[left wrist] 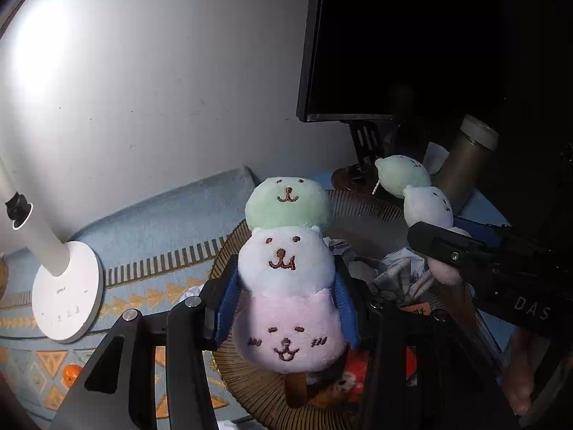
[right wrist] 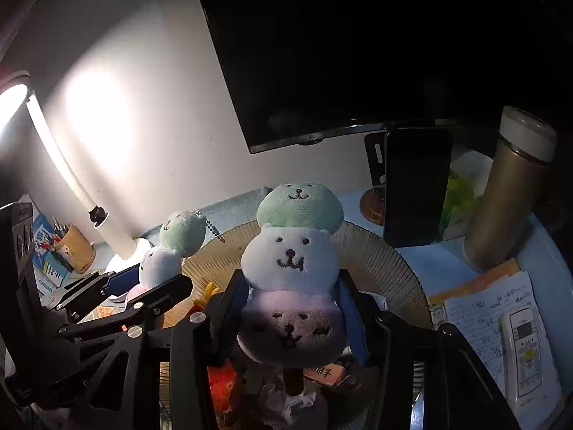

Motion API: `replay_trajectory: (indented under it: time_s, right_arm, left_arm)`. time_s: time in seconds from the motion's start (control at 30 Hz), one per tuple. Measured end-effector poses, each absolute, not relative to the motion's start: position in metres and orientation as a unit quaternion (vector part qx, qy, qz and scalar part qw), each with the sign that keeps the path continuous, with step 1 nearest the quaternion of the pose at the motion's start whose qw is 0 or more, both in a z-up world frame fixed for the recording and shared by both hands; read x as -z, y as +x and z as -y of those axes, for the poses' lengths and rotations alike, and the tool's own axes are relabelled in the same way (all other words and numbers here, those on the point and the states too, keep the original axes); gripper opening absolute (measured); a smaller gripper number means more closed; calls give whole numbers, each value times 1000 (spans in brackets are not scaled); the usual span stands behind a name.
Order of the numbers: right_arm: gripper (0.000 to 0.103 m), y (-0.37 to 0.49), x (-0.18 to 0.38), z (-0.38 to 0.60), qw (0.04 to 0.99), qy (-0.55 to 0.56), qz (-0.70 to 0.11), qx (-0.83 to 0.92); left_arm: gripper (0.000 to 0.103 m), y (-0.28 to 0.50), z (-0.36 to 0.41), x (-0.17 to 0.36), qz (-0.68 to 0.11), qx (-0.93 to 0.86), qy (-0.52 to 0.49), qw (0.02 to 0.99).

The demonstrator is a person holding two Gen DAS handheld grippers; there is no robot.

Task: Organize objects
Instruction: 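Carry both stacked bear plushes into the bowl and open both grippers, then withdraw both grippers from the bowl toward the remaining paper balls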

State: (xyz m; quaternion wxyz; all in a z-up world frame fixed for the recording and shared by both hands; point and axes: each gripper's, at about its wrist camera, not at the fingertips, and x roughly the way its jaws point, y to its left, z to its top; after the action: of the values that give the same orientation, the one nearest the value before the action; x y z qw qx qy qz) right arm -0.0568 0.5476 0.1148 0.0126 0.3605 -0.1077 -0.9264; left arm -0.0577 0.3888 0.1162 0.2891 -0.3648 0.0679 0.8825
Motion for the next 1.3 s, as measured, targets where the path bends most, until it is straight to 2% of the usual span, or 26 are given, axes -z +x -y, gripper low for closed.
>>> replay_trajectory:
  time_s: [0.13, 0.2, 0.23, 0.27, 0.33, 0.67, 0.97, 1.1, 1.3]
  right_arm:
    - [48, -80, -104, -554, 10, 376, 111, 920]
    - [50, -90, -101, -555, 11, 385, 113, 916]
    - [52, -94, -99, -556, 14, 388, 117, 914]
    - [60, -97, -97, -556, 21, 391, 121, 912]
    - [69, -97, -94, -558, 29, 396, 132, 908]
    - [69, -48, -120, -534, 27, 371, 108, 922]
    - [69, 24, -152, -430, 102, 323, 50, 940]
    - [69, 58, -130, -383, 111, 298, 15, 948]
    - [69, 71, -64, -342, 144, 314, 37, 938]
  left_arm:
    - [46, -74, -403, -105, -52, -874, -388, 288]
    - [52, -79, -406, -101, -52, -869, -398, 288]
    - [63, -81, -407, -100, -53, -865, -405, 293]
    - [82, -81, -407, -99, -55, -862, -410, 293]
    - [92, -77, -400, -100, -58, -871, -395, 285]
    - [92, -40, -336, -130, -38, -894, -353, 274]
    - [93, 5, -197, -127, 5, -921, -327, 213]
    - [94, 27, -128, -96, 18, -934, -326, 148]
    - [94, 46, -78, -57, 40, -934, -337, 112]
